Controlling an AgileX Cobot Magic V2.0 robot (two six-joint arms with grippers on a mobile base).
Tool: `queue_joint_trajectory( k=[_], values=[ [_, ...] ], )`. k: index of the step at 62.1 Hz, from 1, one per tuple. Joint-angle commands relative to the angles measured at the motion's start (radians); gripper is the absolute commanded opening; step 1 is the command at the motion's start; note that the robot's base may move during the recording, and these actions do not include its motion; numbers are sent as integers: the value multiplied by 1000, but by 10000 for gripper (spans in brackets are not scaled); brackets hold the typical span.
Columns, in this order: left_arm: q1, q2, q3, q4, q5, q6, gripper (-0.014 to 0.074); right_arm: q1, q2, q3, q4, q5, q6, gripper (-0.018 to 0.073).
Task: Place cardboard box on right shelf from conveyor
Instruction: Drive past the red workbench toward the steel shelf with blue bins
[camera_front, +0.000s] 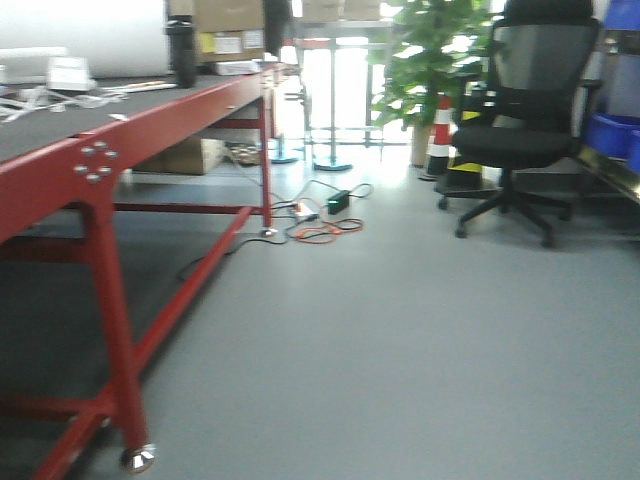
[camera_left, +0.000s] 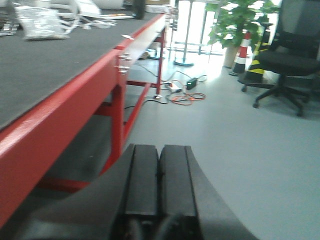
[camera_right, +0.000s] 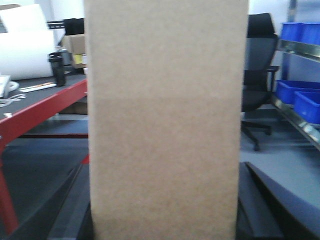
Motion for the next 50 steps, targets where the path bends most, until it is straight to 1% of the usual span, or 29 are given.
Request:
queue_joint_trajectory(
  k=[1, 50],
  values=[
    [2, -8, 10, 1, -86, -5, -116, -5, 13, -28, -12, -113, -4, 54],
    [2, -8, 10, 1, -86, -5, -116, -5, 14, -28, -12, -113, -4, 54]
  ],
)
